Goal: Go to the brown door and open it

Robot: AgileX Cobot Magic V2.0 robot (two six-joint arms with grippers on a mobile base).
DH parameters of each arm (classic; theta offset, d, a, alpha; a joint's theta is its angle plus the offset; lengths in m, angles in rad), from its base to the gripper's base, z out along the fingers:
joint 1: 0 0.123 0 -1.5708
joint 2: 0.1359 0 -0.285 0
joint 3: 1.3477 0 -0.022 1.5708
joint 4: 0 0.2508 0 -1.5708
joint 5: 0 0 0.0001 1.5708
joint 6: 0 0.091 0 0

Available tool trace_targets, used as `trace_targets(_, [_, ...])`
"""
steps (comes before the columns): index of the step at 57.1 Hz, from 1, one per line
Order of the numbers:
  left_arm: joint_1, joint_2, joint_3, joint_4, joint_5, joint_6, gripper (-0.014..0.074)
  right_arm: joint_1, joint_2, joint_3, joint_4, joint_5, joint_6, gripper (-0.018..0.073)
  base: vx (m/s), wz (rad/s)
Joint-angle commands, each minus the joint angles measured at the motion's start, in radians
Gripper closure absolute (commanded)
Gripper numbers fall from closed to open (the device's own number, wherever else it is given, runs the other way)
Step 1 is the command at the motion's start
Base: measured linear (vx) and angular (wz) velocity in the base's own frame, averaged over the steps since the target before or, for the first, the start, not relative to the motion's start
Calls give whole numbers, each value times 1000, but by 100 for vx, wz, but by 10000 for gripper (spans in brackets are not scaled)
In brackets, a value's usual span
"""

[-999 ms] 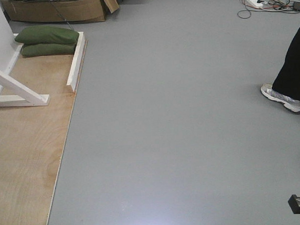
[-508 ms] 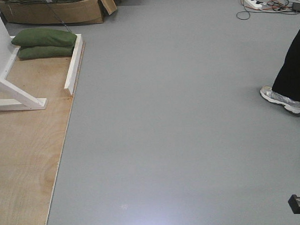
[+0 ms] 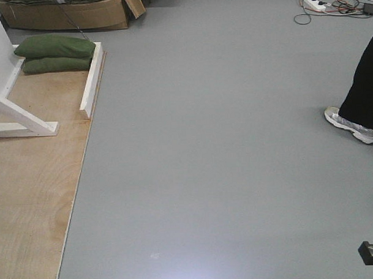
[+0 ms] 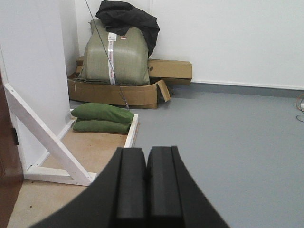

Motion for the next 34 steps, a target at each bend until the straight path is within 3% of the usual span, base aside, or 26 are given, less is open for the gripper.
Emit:
trace_targets(1, [-1, -15, -18, -4, -74, -6, 600, -5, -11, 6, 0, -83, -6, 559, 0, 0])
trace_targets(27, [-1, -15, -18, -4, -74, -7, 600, -5, -11, 6, 0, -83, -6, 559, 0, 0])
trace_targets(34, [12, -4, -40, -11, -93, -47, 600, -5, -11, 6, 0, -83, -6, 559, 0, 0])
